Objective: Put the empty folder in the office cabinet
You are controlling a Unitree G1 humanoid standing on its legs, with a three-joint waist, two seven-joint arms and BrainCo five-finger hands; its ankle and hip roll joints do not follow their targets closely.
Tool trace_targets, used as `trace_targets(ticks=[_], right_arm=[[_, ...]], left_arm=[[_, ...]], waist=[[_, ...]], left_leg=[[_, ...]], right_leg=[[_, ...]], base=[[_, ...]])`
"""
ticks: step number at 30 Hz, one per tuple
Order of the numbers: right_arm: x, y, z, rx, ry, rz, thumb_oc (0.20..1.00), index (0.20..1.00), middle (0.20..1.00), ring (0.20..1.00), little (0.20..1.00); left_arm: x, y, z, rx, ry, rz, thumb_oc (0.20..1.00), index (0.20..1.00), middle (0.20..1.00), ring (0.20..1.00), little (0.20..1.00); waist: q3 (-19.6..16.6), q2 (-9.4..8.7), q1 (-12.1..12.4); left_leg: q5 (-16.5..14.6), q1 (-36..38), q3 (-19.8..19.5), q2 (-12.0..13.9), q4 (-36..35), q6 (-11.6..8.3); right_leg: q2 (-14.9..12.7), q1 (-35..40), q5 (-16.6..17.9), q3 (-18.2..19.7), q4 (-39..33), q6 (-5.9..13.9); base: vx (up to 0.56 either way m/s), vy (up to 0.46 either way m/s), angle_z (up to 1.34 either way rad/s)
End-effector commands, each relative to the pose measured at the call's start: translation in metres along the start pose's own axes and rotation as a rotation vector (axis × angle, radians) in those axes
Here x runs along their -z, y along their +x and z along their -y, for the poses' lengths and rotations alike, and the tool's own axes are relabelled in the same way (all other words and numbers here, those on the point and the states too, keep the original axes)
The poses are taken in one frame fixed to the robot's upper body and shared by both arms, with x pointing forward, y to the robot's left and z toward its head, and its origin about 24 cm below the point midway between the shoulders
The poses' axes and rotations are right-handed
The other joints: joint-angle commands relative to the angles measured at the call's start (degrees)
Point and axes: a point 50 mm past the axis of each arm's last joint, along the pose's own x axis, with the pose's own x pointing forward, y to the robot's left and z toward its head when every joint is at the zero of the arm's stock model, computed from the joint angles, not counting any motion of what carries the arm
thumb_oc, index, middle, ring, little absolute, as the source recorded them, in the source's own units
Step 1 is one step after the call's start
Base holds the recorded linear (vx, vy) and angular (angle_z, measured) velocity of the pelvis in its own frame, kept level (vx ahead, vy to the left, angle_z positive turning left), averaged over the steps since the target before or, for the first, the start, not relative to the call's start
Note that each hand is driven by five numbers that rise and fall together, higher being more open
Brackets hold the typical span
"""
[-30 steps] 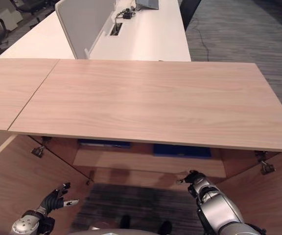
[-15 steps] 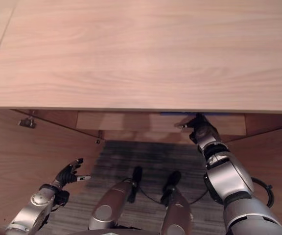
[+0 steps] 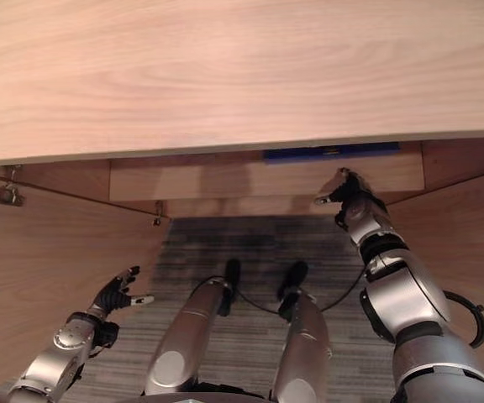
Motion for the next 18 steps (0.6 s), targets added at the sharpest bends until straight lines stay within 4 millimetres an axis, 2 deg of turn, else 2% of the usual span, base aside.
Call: trace_targets(ticks=[1,2,3,5,9,12,13,14,17,18], right_arm=[[-0.009,0.003,0.034,0.104,-0.081,0.053,1.0,1.0,1.0,1.0,1.0],[-0.009,0.003,0.034,0.105,-0.081,0.053,1.0,1.0,1.0,1.0,1.0],[-0.015,0.003,0.046,0.14,-0.101,0.072,1.0,1.0,1.0,1.0,1.0],[-0.017,0.003,0.053,0.157,-0.113,0.079,1.0,1.0,1.0,1.0,1.0],[-0.029,0.002,0.078,0.239,-0.281,0.128,1.0,1.0,1.0,1.0,1.0],[-0.031,-0.001,0.098,0.308,-0.355,0.129,1.0,1.0,1.0,1.0,1.0],[-0.031,-0.001,0.099,0.309,-0.357,0.129,1.0,1.0,1.0,1.0,1.0],[-0.034,-0.002,0.107,0.334,-0.42,0.129,1.0,1.0,1.0,1.0,1.0],[-0.033,-0.002,0.114,0.346,-0.508,0.103,1.0,1.0,1.0,1.0,1.0],[-0.026,0.0,0.116,0.33,-0.55,0.058,1.0,1.0,1.0,1.0,1.0]], left_arm=[[0.008,-0.014,-0.015,-0.049,0.037,-0.001,1.0,1.0,1.0,1.0,1.0],[0.007,-0.014,-0.015,-0.049,0.036,0.0,1.0,1.0,1.0,1.0,1.0],[0.007,-0.013,-0.016,-0.057,0.037,0.003,1.0,1.0,1.0,1.0,1.0],[0.005,-0.013,-0.016,-0.059,0.041,0.007,1.0,1.0,1.0,1.0,1.0],[0.003,-0.013,-0.02,-0.074,0.063,0.016,1.0,1.0,1.0,1.0,1.0],[0.001,-0.012,-0.023,-0.088,0.08,0.026,1.0,1.0,1.0,1.0,1.0],[0.0,-0.012,-0.023,-0.088,0.079,0.028,1.0,1.0,1.0,1.0,1.0],[-0.002,-0.012,-0.025,-0.094,0.087,0.034,1.0,1.0,1.0,1.0,1.0],[-0.003,-0.012,-0.027,-0.101,0.094,0.039,1.0,1.0,1.0,1.0,1.0],[-0.005,-0.012,-0.029,-0.106,0.1,0.045,1.0,1.0,1.0,1.0,1.0]], waist=[[-1.07,0.09,1.18],[-1.12,0.09,1.17],[-0.79,0.19,1.39],[-0.77,0.2,1.51],[-0.36,-0.03,2.27],[-0.47,-0.23,2.88],[-0.57,-0.19,2.83],[-0.49,-0.51,3.21],[-0.69,-0.71,3.63],[-0.86,-0.77,4.19]], left_leg=[[-2.97,-4.04,-2.25,0.66,3.46,-0.19],[-3.08,-4.29,-2.23,0.65,3.7,-0.18],[-3.69,-5.94,-2.52,0.52,5.65,0.06],[-4.07,-6.93,-2.44,0.44,6.57,0.12],[-5.14,-10.32,-3.02,0.25,10.15,0.21],[-5.46,-12.35,-3.49,-0.06,11.57,0.15],[-5.53,-12.66,-3.51,-0.09,11.76,0.15],[-5.63,-13.49,-3.85,-0.15,12.11,0.11],[-5.75,-14.9,-4.05,-0.39,12.7,0.03],[-5.67,-15.89,-4.39,-0.58,12.95,-0.05]], right_leg=[[-1.98,3.01,-10.72,3.83,8.2,3.22],[-2.03,2.76,-10.84,3.89,8.45,3.22],[-2.24,1.11,-11.8,4.23,10.49,2.85],[-2.38,0.03,-12.36,4.32,11.62,2.73],[-3.12,-2.74,-14.38,4.15,14.96,2.13],[-3.67,-4.39,-15.2,3.94,16.5,1.8],[-3.73,-4.69,-15.3,3.95,16.7,1.79],[-3.95,-5.37,-15.63,3.82,17.21,1.64],[-4.19,-6.65,-15.94,3.76,18.03,1.49],[-4.46,-7.52,-16.18,3.57,18.43,1.41]], base=[[-0.03,0.003,0.04],[-0.03,0.002,0.02],[0.0,0.0,0.0],[-0.01,-0.005,0.05],[0.0,-0.026,0.07],[0.0,-0.028,0.1],[0.0,-0.026,0.08],[0.0,-0.03,0.06],[0.0,-0.027,0.04],[-0.01,-0.03,0.07]])
